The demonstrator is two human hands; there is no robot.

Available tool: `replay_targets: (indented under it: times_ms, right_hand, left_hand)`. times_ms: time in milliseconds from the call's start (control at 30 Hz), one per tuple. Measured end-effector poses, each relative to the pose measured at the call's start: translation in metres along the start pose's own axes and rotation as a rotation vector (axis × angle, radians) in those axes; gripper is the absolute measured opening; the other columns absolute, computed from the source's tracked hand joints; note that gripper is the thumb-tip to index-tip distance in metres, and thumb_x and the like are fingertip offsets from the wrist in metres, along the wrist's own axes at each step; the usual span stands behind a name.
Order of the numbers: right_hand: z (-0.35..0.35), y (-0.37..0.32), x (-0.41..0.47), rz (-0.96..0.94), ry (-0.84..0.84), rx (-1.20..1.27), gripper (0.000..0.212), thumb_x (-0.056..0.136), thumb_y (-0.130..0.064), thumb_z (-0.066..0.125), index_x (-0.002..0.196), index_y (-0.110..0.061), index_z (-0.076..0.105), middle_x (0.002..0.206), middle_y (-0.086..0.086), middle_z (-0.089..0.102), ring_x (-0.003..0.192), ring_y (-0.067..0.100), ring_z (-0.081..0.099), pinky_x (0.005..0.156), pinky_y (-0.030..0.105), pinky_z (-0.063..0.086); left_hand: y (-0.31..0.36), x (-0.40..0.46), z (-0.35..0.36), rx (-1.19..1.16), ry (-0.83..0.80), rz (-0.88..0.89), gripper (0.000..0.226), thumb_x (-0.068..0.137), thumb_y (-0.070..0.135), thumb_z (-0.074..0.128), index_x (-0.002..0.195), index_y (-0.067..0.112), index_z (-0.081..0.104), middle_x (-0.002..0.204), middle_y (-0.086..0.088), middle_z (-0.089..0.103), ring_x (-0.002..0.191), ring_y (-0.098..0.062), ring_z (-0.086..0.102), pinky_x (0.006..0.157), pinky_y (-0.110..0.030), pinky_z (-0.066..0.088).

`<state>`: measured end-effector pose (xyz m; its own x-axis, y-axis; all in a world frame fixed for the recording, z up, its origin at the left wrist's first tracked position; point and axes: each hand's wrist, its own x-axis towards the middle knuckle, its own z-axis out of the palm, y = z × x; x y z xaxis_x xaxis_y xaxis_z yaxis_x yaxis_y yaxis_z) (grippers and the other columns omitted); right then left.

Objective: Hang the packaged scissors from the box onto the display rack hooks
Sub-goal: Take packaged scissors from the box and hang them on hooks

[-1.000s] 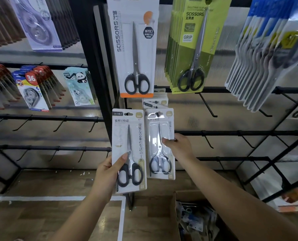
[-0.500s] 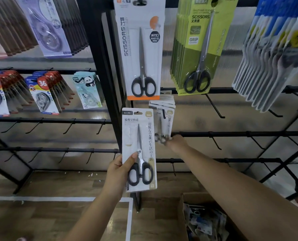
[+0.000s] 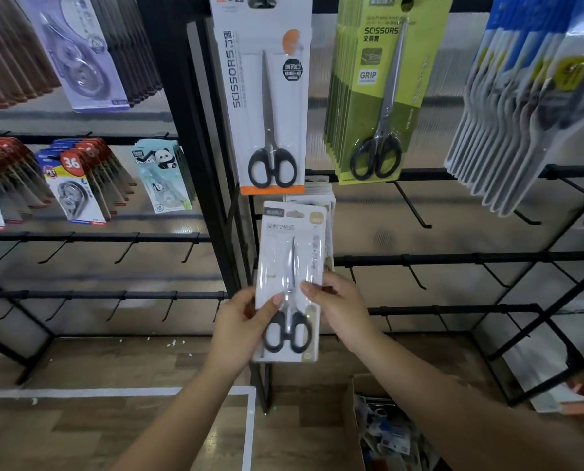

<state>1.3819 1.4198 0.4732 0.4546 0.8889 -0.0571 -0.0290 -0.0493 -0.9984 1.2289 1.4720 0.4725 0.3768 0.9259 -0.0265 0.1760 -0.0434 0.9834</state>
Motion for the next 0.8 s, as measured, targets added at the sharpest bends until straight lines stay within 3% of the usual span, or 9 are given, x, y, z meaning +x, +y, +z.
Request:
replay_targets:
  times_ms: [67, 167, 300, 400, 500, 567, 667, 800]
  right_hand:
    - [-0.005, 0.009, -0.003, -0.061, 0.125, -0.155, 0.014, 0.092, -0.014, 0.057, 0.102, -0.008, 0.064, 0.093, 0.000, 0.069, 0.082, 0.015, 0.067, 0.069, 0.021, 0.053]
    - [-0.015, 0.021, -0.007, -0.078, 0.187, -0.338, 0.021, 0.096, -0.020, 0.052, 0.107, -0.003, 0.059, 0.094, 0.001, 0.066, 0.078, 0.010, 0.064, 0.062, 0.013, 0.050]
    - [-0.019, 0.022, -0.001, -0.089, 0.249, -0.373, 0.023, 0.096, -0.018, 0.051, 0.108, 0.000, 0.059, 0.100, 0.006, 0.066, 0.075, 0.007, 0.059, 0.056, 0.006, 0.044]
    - [-0.015, 0.015, 0.009, -0.091, 0.236, -0.406, 0.019, 0.097, -0.017, 0.049, 0.105, -0.004, 0.060, 0.092, -0.002, 0.063, 0.073, 0.003, 0.058, 0.056, 0.007, 0.043]
    - [-0.013, 0.009, 0.032, -0.055, 0.263, -0.448, 0.021, 0.096, -0.019, 0.049, 0.092, -0.001, 0.058, 0.080, 0.006, 0.061, 0.074, 0.018, 0.058, 0.066, 0.029, 0.046]
    - [-0.013, 0.009, 0.049, 0.005, 0.272, -0.483, 0.024, 0.095, -0.022, 0.049, 0.086, -0.001, 0.053, 0.076, 0.008, 0.057, 0.074, 0.022, 0.054, 0.067, 0.030, 0.041]
    - [-0.020, 0.016, 0.064, 0.117, 0.282, -0.528, 0.026, 0.096, -0.028, 0.047, 0.093, -0.004, 0.054, 0.090, 0.013, 0.059, 0.088, 0.028, 0.056, 0.073, 0.028, 0.039]
    - [-0.034, 0.032, 0.067, 0.282, 0.228, -0.602, 0.054, 0.095, -0.047, 0.042, 0.124, -0.002, 0.049, 0.124, 0.015, 0.056, 0.109, 0.031, 0.055, 0.087, 0.033, 0.044]
  left_hand:
    - [-0.006, 0.002, -0.004, 0.238, 0.064, 0.064, 0.028, 0.087, 0.033, 0.063, 0.109, 0.016, 0.062, 0.078, -0.002, 0.069, 0.070, -0.019, 0.067, 0.067, -0.036, 0.057]
    - [-0.012, 0.004, -0.011, 0.576, 0.079, 0.207, 0.024, 0.091, 0.036, 0.057, 0.106, 0.018, 0.065, 0.073, 0.000, 0.067, 0.064, -0.014, 0.062, 0.060, -0.027, 0.049]
    - [-0.014, 0.007, -0.010, 0.781, 0.022, 0.260, 0.021, 0.093, 0.031, 0.054, 0.104, 0.017, 0.065, 0.082, -0.002, 0.070, 0.074, -0.020, 0.065, 0.066, -0.029, 0.052]
    - [-0.015, 0.009, -0.007, 0.849, -0.017, 0.284, 0.022, 0.095, 0.031, 0.051, 0.110, 0.019, 0.061, 0.088, 0.000, 0.070, 0.078, -0.019, 0.065, 0.065, -0.025, 0.048]
    - [-0.015, 0.009, -0.003, 0.851, -0.061, 0.287, 0.023, 0.096, 0.029, 0.049, 0.113, 0.019, 0.060, 0.092, 0.000, 0.069, 0.080, -0.016, 0.065, 0.064, -0.023, 0.046]
    - [-0.016, 0.011, -0.001, 0.855, -0.088, 0.260, 0.023, 0.096, 0.028, 0.049, 0.113, 0.018, 0.059, 0.093, 0.000, 0.069, 0.082, -0.017, 0.065, 0.069, -0.029, 0.052]
    - [-0.021, 0.013, 0.001, 0.859, -0.159, 0.201, 0.022, 0.097, 0.027, 0.048, 0.114, 0.019, 0.059, 0.093, 0.000, 0.068, 0.085, -0.017, 0.064, 0.075, -0.034, 0.054]
    - [-0.035, 0.012, 0.010, 0.859, -0.218, 0.110, 0.022, 0.097, 0.028, 0.046, 0.103, 0.015, 0.061, 0.088, -0.006, 0.068, 0.083, -0.025, 0.064, 0.072, -0.036, 0.053]
